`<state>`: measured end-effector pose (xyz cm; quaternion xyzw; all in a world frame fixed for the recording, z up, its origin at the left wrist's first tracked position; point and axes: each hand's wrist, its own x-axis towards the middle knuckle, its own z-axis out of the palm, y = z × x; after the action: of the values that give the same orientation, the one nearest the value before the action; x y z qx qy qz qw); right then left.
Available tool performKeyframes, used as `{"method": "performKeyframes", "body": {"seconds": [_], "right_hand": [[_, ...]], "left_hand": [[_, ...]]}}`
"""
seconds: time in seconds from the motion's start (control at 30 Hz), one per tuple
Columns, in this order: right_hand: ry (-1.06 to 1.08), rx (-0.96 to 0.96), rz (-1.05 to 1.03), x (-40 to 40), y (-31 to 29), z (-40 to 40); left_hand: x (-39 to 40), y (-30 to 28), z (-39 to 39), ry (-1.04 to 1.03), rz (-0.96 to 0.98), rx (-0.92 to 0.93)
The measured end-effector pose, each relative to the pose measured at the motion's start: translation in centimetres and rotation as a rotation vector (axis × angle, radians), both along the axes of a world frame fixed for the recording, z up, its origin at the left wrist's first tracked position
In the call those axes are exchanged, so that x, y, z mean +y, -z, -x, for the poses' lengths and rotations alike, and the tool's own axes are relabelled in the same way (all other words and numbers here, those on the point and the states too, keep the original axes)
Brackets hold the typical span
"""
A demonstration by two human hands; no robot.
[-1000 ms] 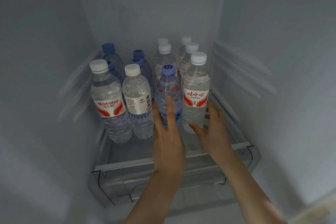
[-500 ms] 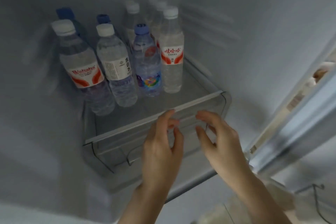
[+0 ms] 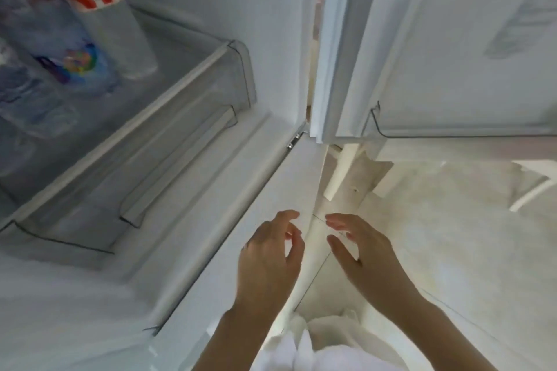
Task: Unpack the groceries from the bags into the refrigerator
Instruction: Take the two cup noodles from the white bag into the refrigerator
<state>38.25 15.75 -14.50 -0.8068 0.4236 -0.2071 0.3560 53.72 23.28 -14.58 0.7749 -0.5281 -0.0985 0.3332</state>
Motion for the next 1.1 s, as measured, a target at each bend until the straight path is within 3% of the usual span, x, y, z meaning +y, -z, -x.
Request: {"method": "performKeyframes", "body": {"seconds": [0.13,0.27,0.5,0.87,1.1], "right_hand": [[0.115,0.069,-0.046,2.2,2.0,4.8],[0.220,0.084,-0.118,4.0,2.8,9.5],[0.467,0.049,-0.216,6.0,3.5,21.4],[0.666,0.120,-0.306,5.1,5.7,43.5],[0.736,0.087,-0.312,0.1,6.4,50.9]], "left_hand": [[0.9,1.4,2.9,0.131,-0.121,-0.027],[-0.2,2.5,7.2,0.223,-0.238,0.076],[-5.3,3.3,18.6,0.485,-0.237,0.087],[-6.0,6.4,41.2,0.637,-0.340,0.139],[-12.1,6.6,46.7,0.639,-0.340,0.113]]}}
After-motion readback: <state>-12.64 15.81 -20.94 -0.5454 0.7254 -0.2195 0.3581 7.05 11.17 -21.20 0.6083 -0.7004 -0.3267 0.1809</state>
